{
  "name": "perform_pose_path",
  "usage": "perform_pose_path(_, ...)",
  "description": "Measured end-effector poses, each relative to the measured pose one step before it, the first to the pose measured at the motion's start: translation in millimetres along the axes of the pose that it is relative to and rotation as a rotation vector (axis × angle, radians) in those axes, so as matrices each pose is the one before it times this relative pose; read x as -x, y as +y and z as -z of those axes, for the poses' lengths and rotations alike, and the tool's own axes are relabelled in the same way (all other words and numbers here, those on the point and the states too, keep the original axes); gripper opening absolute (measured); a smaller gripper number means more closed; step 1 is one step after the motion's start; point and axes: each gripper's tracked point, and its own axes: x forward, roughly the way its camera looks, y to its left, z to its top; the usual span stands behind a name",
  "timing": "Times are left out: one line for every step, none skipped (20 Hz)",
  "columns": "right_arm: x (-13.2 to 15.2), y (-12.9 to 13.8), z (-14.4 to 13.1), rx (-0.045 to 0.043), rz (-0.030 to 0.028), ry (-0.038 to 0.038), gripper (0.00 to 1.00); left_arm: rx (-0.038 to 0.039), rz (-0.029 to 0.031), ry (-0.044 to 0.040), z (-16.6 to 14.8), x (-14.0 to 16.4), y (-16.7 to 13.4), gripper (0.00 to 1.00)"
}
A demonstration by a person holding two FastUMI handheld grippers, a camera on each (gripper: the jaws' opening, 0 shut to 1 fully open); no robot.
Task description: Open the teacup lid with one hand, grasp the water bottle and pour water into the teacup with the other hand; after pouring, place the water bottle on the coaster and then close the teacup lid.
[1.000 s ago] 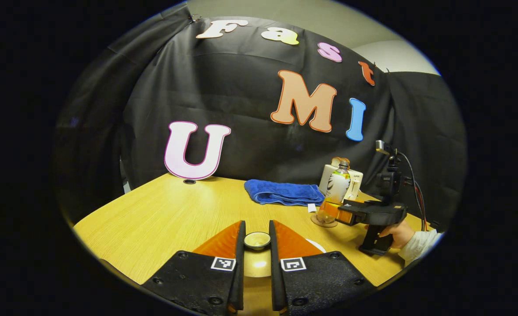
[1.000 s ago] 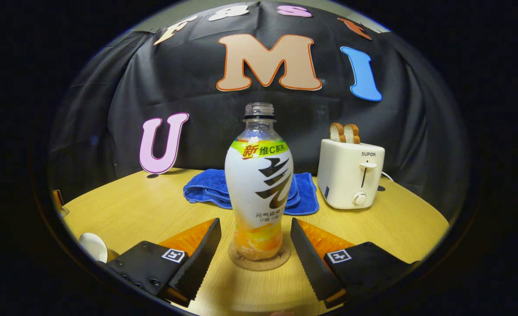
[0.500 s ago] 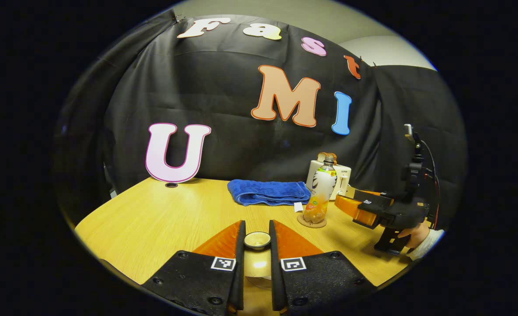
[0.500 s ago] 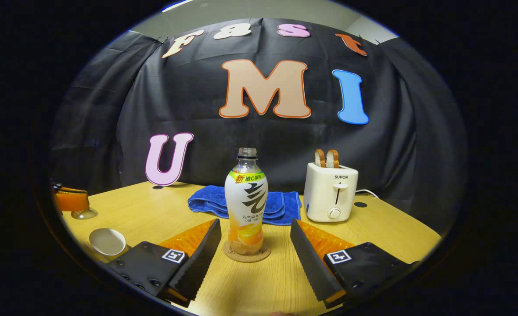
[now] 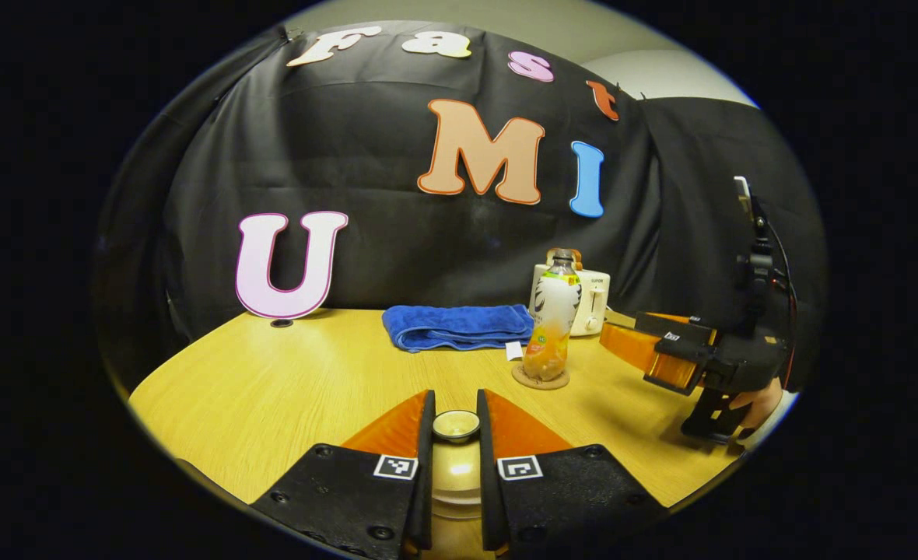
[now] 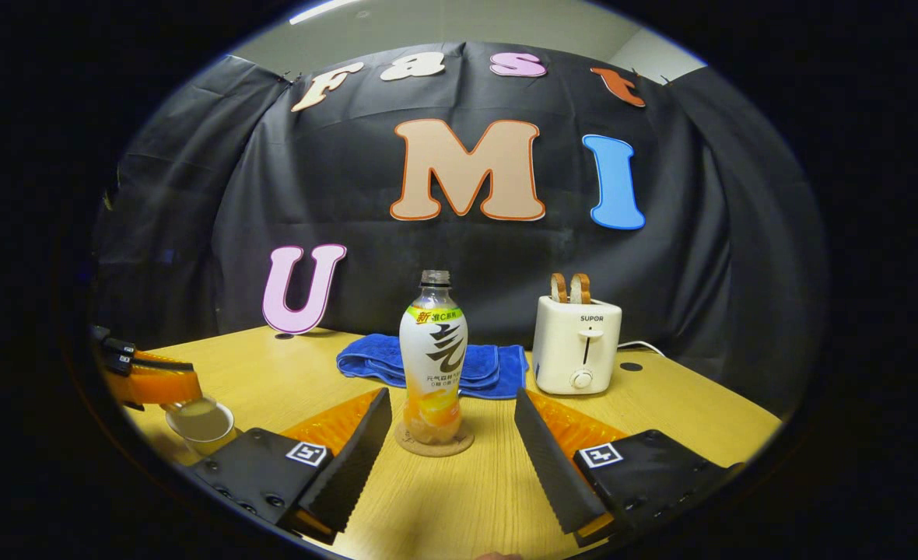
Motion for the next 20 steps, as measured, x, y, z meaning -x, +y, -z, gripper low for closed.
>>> perform_pose_path(2.13,-0.54,-2.95,0.00295,0.00142,-0.00778,1.0,-0.00187,0.00034,0.00454,2.17,-0.58,-0.63,0.23)
perform_pose_path(1.51,-0.09,-2.57,0.00187,0.00134,-0.00766,0.96,-0.00118,-0.00028,0.00492,2.24,-1.23,-0.58,0.22)
perform_pose_path(1.95,-0.29,-2.32,-0.00079,-0.00032,-0.00503,0.96,-0.00059,0.00032,0.00274,1.87,-0.6,-0.82,0.23)
perform_pose_path(1.27,-0.07,-0.77,-0.00175,0.00009,-0.00257,1.0,-0.00036,0.00165,0.00218,1.32,-0.32,-0.96,0.23)
perform_pose_path(1.47,-0.58,-1.26,-0.00138,-0.0011,-0.0016,1.0,0.00041,0.00125,0.00003,2.36,-0.02,-0.67,0.23)
perform_pose_path(0.19,-0.08,-0.31,0.0,0.00125,-0.00048,0.95,-0.00009,0.00391,-0.00052,1.5,-0.7,-1.2,0.23)
perform_pose_path(0.96,-0.42,0.18,-0.00011,0.00146,0.00049,0.96,-0.00043,0.00519,-0.0053,0.6,-0.51,-2.19,0.24)
perform_pose_path(0.65,-0.03,0.0,-0.00003,0.00006,0.00042,1.0,-0.00315,0.00203,-0.00372,0.76,-0.31,-1.33,0.23)
perform_pose_path(0.74,-0.24,-0.26,0.00113,0.00112,0.001,0.96,-0.00791,-0.00078,-0.00807,0.03,0.03,-0.11,0.24)
perform_pose_path(1.62,-0.53,-0.32,0.00151,0.00225,0.00087,0.96,-0.00802,-0.00143,-0.00517,0.11,0.13,0.11,0.24)
perform_pose_path(0.77,0.36,-1.03,0.00098,-0.00079,-0.00182,0.96,-0.00567,-0.00005,-0.00687,1.05,0.03,-0.13,0.24)
perform_pose_path(1.58,0.95,-1.1,0.00069,0.00035,-0.00127,0.96,-0.00495,-0.00023,-0.00101,-0.9,0.98,-0.48,0.24)
perform_pose_path(1.32,0.44,-1.06,0.00007,-0.00069,-0.00307,0.96,-0.00431,0.00313,-0.01221,-1.61,0.04,-1.12,0.25)
perform_pose_path(1.2,0.89,-0.82,0.00035,-0.00053,-0.0004,1.0,-0.00571,0.00442,-0.00108,0.75,0.63,-1.24,0.25)
perform_pose_path(1.96,0.68,-1.5,-0.00095,-0.00178,0.0,1.0,-0.00711,-0.001,-0.0067,-0.73,-0.43,-0.06,0.27)
perform_pose_path(1.22,2.05,-1.5,-0.00315,-0.00301,-0.00253,0.96,-0.00424,-0.00195,-0.00837,-1.54,0.52,0.6,0.29)
perform_pose_path(1.25,1.75,-1.63,-0.0026,-0.00217,-0.0023,1.0,-0.0019,-0.0032,-0.00536,-0.11,-0.55,0.48,0.32)
perform_pose_path(1.78,0.78,-1.67,-0.00143,-0.00192,-0.00244,1.0,-0.00081,-0.00465,0.00015,0.07,-0.5,0.39,0.33)
perform_pose_path(2.49,1.35,-2.09,-0.00067,-0.00381,-0.00331,1.0,0.00192,-0.00903,-0.00039,0.67,2.37,2.39,0.45)
perform_pose_path(2.29,1.74,-2.38,0.00035,-0.00272,-0.00509,1.0,-0.0002,-0.01276,0.00008,-1.52,1.09,2.87,0.53)
